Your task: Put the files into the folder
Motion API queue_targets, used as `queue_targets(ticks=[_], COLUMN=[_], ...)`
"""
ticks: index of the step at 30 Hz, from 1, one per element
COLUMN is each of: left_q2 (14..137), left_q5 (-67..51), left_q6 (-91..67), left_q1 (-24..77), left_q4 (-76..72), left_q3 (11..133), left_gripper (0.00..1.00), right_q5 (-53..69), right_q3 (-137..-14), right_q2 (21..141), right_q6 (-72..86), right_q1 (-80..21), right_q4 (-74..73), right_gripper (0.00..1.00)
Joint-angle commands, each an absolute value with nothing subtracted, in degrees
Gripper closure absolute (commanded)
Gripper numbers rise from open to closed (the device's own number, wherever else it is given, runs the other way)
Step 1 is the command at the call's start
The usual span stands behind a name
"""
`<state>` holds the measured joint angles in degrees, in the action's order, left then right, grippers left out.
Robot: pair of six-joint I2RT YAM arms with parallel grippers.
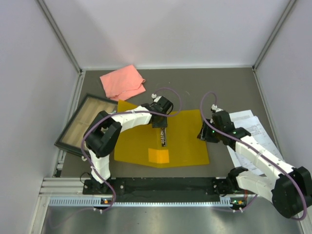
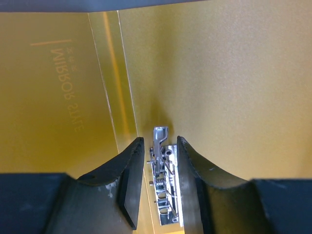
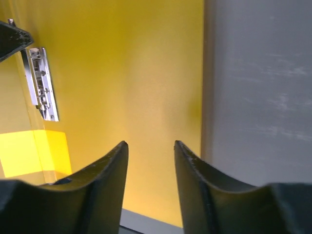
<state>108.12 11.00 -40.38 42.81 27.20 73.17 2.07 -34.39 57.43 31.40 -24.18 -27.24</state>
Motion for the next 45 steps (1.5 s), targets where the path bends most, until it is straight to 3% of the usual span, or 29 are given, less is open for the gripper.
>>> queue_targets(ticks=[1,7,15,22,34,42,45], left_q2=[109.6,109.16,106.88,104.15,114.16,114.27,111.1], left_q5=[12.74,13.97,13.45,12.83,13.98,14.85,14.68], left_q6=[-39.46,-38.76,-38.32,-38.41,-37.44,-37.27,-35.51], left_q1=[42.89,42.89,42.89,42.89,41.93,41.57,41.57], left_q4=[27.68,27.51,27.07,26.28,27.6,29.62,30.76], left_q3=[75.41,75.59,74.88,73.57,78.31,79.19,80.33], left_gripper=[0.62,0.67,0.87,0.93,0.88,0.75,0.64], right_q5=[8.96,9.84,10.99,10.9,11.6,12.04,12.13], right_q3=[-33.14,-31.64,-29.36,-28.57,-28.13,-28.3,-28.48], right_q2=[60.2,63.1,68.11,71.36,73.12,73.83,74.0], right_q6=[32.43,32.78,34.45,34.98,35.07,34.8,34.54], right_q1=[-23.82,-23.91,-24.08,-24.35,-24.43,-24.52,-24.52], right_q4=[-21.19,-18.72,-14.77,-12.83,-11.43,-11.07,-11.08], right_gripper=[0.6,0.61,0.62,0.63,0.65,0.66,0.66])
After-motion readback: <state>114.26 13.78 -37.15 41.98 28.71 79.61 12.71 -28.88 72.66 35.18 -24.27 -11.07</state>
